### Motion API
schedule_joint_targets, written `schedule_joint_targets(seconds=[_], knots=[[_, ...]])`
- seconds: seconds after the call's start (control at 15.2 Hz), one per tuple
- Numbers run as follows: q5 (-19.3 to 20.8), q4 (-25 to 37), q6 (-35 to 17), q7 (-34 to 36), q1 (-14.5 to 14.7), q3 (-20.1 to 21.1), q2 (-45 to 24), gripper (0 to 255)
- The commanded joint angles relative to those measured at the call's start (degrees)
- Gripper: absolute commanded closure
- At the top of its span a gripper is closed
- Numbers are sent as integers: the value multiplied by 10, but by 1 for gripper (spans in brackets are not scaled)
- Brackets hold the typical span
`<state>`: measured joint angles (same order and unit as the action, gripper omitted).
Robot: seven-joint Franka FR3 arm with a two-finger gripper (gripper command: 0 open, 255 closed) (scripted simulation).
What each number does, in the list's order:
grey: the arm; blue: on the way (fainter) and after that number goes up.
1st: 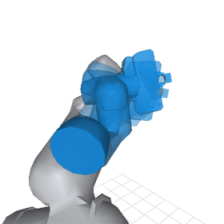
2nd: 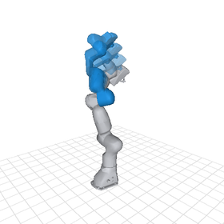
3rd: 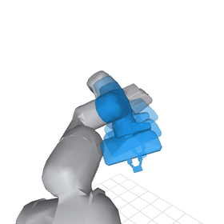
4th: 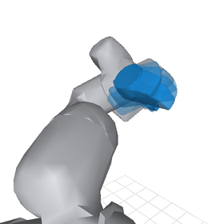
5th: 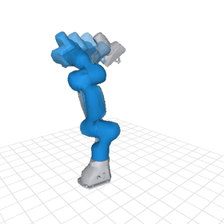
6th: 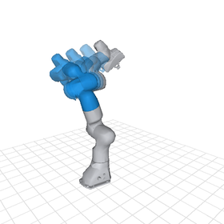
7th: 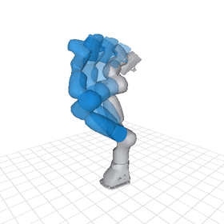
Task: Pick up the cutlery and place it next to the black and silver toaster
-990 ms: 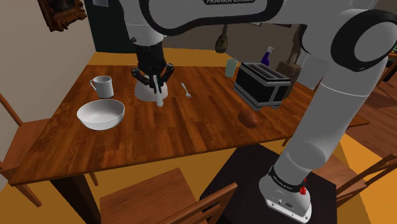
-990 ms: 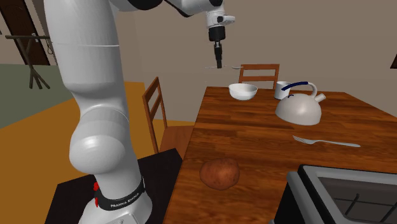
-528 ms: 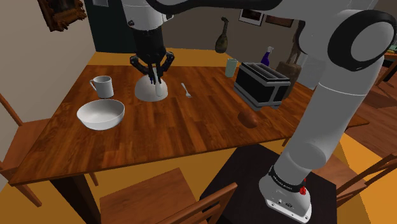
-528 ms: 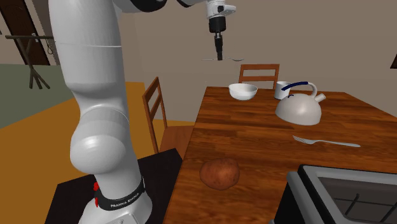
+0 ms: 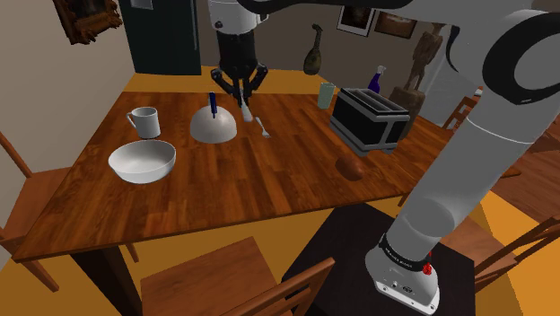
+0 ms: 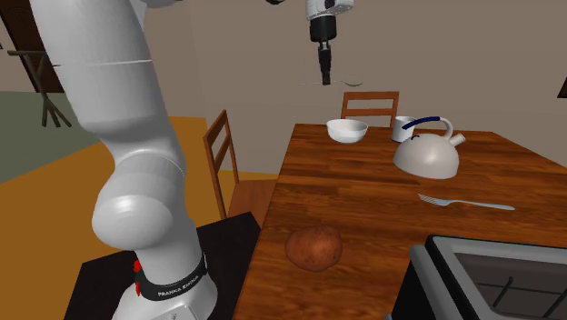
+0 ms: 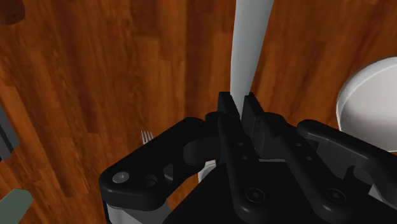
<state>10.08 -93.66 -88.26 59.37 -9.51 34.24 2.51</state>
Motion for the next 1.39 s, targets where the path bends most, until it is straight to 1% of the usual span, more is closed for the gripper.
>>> schedule_joint_targets(seconds=[0.0, 0.33, 0.66, 0.99, 1.32], knots=[[-9, -20, -9, -32, -14, -16, 20, 255], [-25, -72, -34, -113, -45, -66, 68, 255], [-28, -107, -55, -188, -72, -114, 96, 255], [-24, -124, -74, -258, -99, -160, 106, 255], [-16, -124, -92, -325, -126, -203, 100, 255]])
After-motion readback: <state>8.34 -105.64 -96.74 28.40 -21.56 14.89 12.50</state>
